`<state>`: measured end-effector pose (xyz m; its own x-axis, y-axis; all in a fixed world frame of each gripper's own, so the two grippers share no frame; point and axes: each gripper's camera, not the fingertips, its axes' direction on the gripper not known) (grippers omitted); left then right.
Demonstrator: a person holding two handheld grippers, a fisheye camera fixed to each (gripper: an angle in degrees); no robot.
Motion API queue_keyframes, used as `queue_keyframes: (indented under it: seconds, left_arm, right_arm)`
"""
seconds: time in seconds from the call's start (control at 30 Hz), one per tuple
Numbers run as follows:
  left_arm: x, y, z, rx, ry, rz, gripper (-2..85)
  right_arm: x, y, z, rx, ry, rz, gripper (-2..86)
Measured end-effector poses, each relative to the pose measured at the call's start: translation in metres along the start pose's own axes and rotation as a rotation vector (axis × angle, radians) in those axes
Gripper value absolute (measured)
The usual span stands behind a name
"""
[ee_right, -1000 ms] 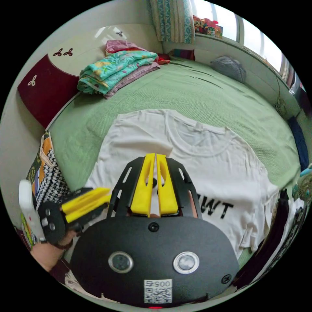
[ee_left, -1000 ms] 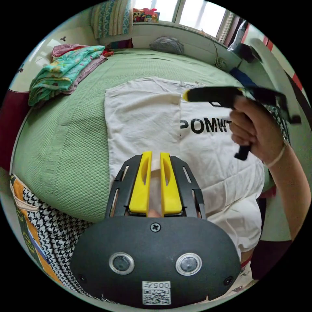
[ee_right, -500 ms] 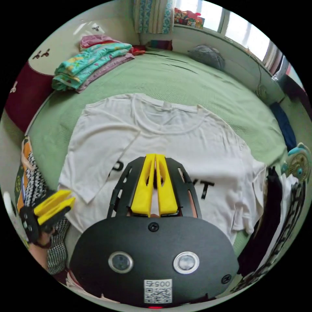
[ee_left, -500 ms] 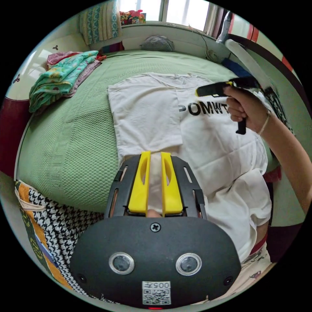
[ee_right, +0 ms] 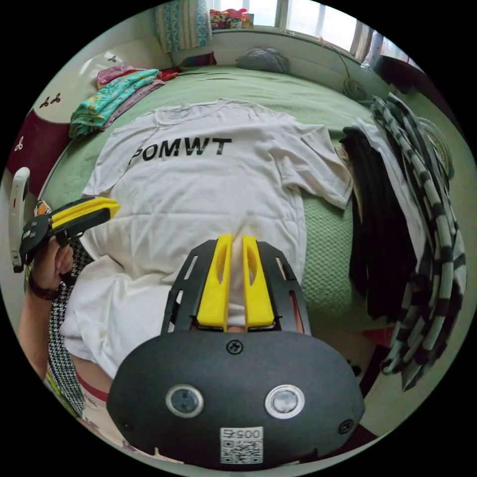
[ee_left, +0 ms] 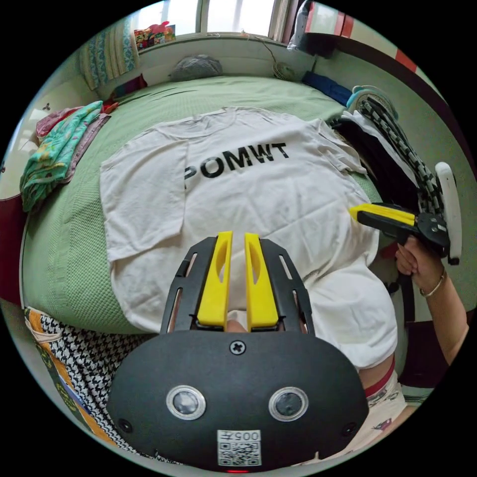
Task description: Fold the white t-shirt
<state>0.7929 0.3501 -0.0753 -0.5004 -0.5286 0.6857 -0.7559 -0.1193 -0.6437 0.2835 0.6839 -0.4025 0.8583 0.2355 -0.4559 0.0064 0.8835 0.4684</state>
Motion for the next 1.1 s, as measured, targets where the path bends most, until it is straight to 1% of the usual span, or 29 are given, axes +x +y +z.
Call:
queue_keyframes:
  seconds: [0.13, 0.3, 0.43, 0.53, 0.67, 0.73, 0.9, 1.03, 1.1]
  left_arm:
    - [0.008, -0.005, 0.020, -0.053, -0.036, 0.000, 5.3]
    - [0.005, 0.000, 0.029, -0.029, -0.010, -0.026, 5.2]
    - [0.000, -0.002, 0.036, -0.042, 0.023, -0.040, 5.2]
    - [-0.002, -0.003, 0.038, -0.048, 0.035, -0.059, 5.2]
    - [-0.003, -0.001, 0.041, -0.034, 0.035, -0.066, 5.2]
    - [-0.004, 0.001, 0.042, -0.016, 0.044, -0.076, 5.2]
    - [-0.007, 0.003, 0.045, -0.008, 0.059, -0.068, 5.2]
    - [-0.010, 0.002, 0.046, -0.014, 0.068, -0.057, 5.2]
    - [-0.010, 0.002, 0.047, -0.015, 0.070, -0.053, 5.2]
  right_arm:
    - [0.001, 0.004, 0.004, 0.007, -0.004, -0.015, 0.9]
    - [0.006, -0.003, -0.004, -0.036, -0.035, -0.015, 1.6]
    - [0.023, -0.025, -0.036, 0.154, 0.013, 0.005, 5.5]
    - [0.046, -0.061, -0.035, 0.192, 0.051, 0.048, 6.2]
    - [0.074, -0.110, -0.010, 0.183, 0.112, 0.131, 5.3]
    - [0.077, -0.125, 0.002, 0.167, 0.130, 0.128, 5.1]
    - [0.074, -0.150, 0.031, 0.064, 0.268, 0.087, 4.2]
    - [0.089, -0.148, 0.025, 0.090, 0.243, 0.197, 0.9]
    - [0.095, -0.145, 0.018, 0.108, 0.211, 0.211, -0.1]
